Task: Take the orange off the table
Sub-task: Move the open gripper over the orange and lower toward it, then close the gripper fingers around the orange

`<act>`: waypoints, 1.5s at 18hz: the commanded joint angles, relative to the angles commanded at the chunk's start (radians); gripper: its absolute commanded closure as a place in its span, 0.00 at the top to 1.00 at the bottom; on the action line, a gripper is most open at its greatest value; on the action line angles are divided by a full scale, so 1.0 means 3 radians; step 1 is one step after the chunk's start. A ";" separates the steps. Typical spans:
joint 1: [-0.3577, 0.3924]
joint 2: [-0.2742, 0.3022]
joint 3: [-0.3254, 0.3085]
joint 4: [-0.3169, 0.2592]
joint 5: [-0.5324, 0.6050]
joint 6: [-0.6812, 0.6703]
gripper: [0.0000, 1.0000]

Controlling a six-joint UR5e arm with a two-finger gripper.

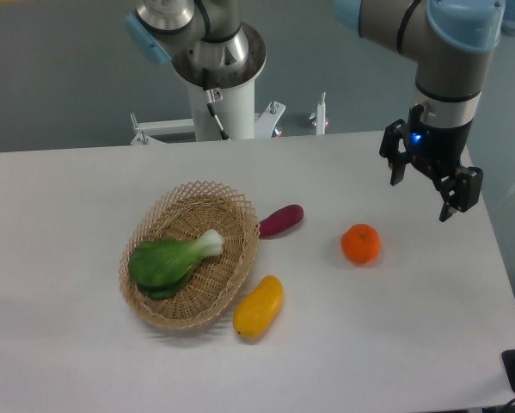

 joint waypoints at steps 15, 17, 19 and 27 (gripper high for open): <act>-0.0097 -0.0036 -0.0280 0.0224 -0.0123 -0.0699 1.00; -0.0148 -0.0051 -0.0434 0.0515 -0.0128 -0.1057 1.00; -0.0225 -0.0112 -0.0577 0.0598 -0.0153 -0.1115 1.00; -0.0235 -0.0399 -0.0977 0.1027 0.0061 -0.1074 1.00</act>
